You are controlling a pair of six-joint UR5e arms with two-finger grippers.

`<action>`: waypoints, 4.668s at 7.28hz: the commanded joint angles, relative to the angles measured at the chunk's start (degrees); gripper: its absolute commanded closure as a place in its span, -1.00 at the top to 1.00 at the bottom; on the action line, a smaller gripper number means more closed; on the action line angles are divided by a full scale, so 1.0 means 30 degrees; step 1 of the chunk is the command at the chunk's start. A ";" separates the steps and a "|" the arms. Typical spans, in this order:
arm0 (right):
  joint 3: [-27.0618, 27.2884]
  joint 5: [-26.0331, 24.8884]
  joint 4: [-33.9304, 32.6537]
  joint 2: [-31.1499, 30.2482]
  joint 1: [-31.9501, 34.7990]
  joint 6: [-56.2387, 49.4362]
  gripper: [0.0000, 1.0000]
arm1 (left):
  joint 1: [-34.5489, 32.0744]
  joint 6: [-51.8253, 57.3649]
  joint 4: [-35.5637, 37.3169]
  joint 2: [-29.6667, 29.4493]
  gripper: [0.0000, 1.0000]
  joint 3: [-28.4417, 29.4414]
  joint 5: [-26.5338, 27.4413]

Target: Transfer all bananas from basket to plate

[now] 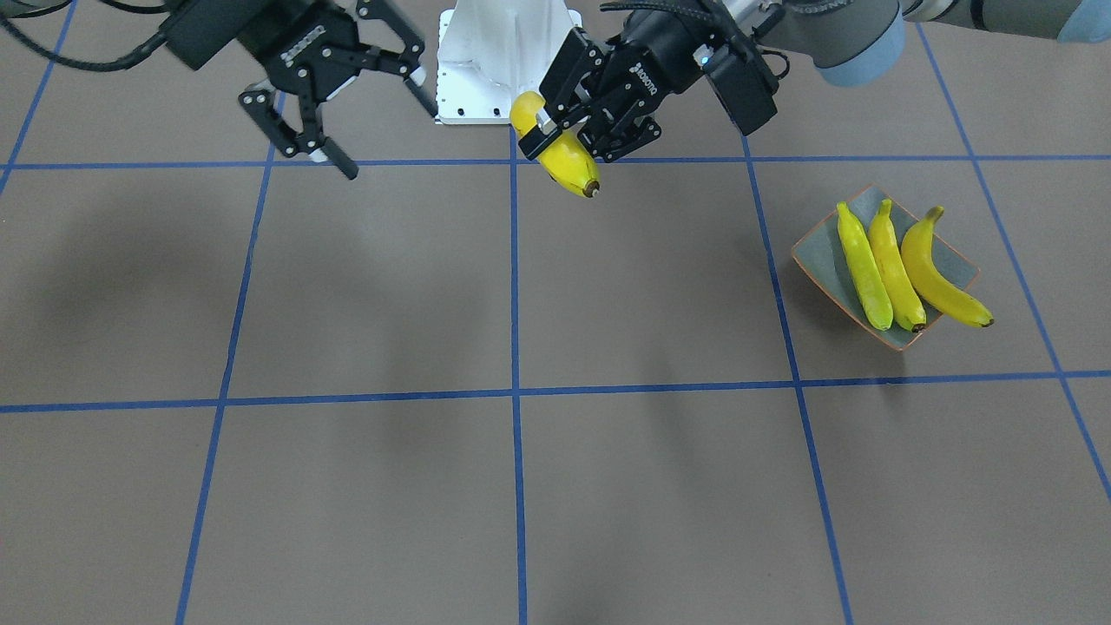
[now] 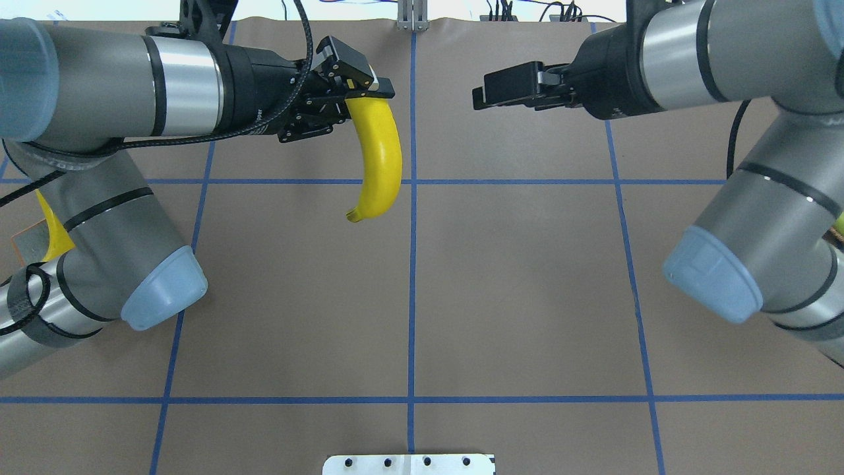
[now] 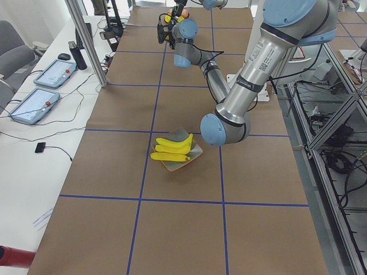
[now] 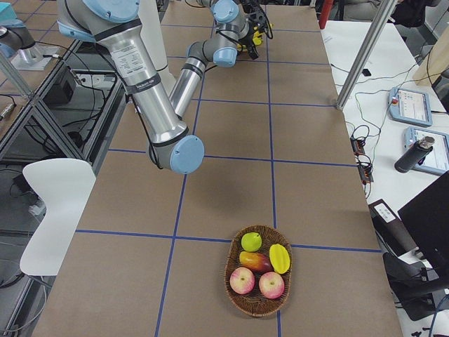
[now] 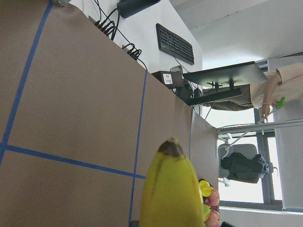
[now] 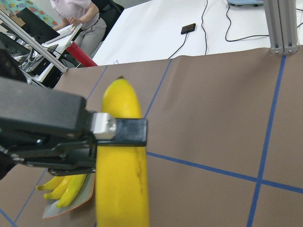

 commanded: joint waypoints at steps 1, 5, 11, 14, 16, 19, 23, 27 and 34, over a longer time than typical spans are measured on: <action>-0.2483 0.1614 -0.0050 -0.1077 0.2720 -0.3673 1.00 | -0.0072 0.2483 0.0222 0.2460 -1.00 -0.1214 -0.0123; -0.7464 0.3255 0.0037 -0.2951 0.7084 -1.3336 1.00 | -0.3143 0.8776 0.1102 0.7063 -1.00 -0.1984 -0.3606; -1.1313 0.4925 0.0096 -0.5559 1.1133 -2.4248 1.00 | -0.4673 2.5084 0.8542 0.9847 -1.00 -0.1693 -0.1857; -1.1488 0.5657 0.0154 -0.6209 1.1782 -2.5315 1.00 | -0.4527 2.7983 0.8544 1.2111 -1.00 -0.1312 -0.1677; -1.1488 0.5657 0.0183 -0.6269 1.1812 -2.5317 1.00 | -0.3244 2.7953 0.8572 1.1851 -0.99 -0.1223 -0.1412; -1.1488 0.5657 0.0184 -0.6239 1.1870 -2.5259 1.00 | -0.2358 2.7953 0.8544 1.1469 0.26 -0.0872 -0.1383; -1.1488 0.5657 0.0184 -0.6210 1.1899 -2.5170 1.00 | -0.2416 2.7953 0.8397 1.1382 1.00 -0.0812 -0.1499; -1.2624 0.5628 0.0008 -0.6240 1.2891 -2.5141 1.00 | -0.6614 2.7866 0.9882 1.0590 1.00 -0.1164 -0.4179; -1.3598 0.5014 -0.0022 -0.7939 1.3833 -2.5112 1.00 | -1.3131 2.9179 1.5547 1.2578 1.00 0.1471 -0.6098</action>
